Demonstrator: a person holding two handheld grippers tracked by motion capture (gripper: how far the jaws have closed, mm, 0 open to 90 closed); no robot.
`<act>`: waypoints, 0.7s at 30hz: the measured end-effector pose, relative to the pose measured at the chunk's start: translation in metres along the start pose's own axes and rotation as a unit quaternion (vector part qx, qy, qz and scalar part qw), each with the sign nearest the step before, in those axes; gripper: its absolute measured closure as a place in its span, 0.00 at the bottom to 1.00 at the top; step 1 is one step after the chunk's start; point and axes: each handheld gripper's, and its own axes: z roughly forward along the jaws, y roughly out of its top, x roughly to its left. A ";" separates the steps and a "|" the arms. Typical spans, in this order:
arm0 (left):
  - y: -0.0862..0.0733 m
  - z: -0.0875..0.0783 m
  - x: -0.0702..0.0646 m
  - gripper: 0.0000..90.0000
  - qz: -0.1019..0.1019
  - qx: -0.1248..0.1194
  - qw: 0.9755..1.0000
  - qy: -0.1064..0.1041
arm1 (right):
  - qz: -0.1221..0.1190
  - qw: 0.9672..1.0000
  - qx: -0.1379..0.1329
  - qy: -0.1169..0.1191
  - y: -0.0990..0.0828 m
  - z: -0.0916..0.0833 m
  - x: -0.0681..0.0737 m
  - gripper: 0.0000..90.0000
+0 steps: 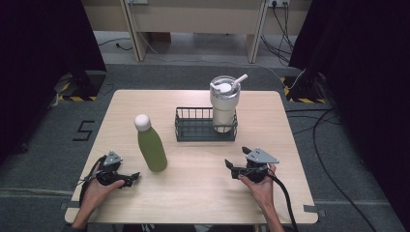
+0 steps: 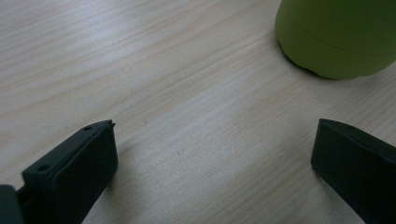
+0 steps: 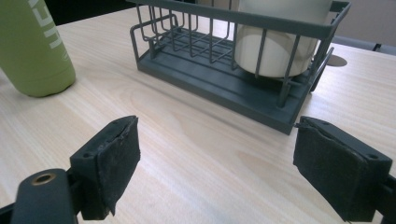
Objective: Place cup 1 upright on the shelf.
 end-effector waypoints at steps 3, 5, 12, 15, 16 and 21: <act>0.000 0.000 0.000 0.00 0.000 0.000 1.000 0.000 | 0.001 1.000 0.001 -0.001 -0.003 -0.005 -0.001 0.17; 0.000 0.000 0.000 0.00 0.001 0.000 1.000 -0.001 | 0.004 1.000 0.002 -0.003 -0.005 -0.007 -0.002 0.17; 0.000 0.000 0.000 0.00 0.001 0.000 1.000 -0.002 | 0.002 1.000 0.023 -0.001 -0.014 -0.013 0.001 0.17; 0.000 0.000 0.000 0.00 0.001 0.000 1.000 -0.002 | 0.000 1.000 0.031 -0.002 -0.016 -0.015 0.001 0.17; 0.000 0.000 0.000 0.00 0.001 0.000 1.000 -0.002 | -0.002 0.999 0.033 -0.004 -0.017 -0.016 0.001 0.17; 0.000 0.000 0.000 0.00 0.001 0.000 1.000 -0.002 | 0.000 0.999 0.054 -0.010 -0.021 -0.017 0.002 0.17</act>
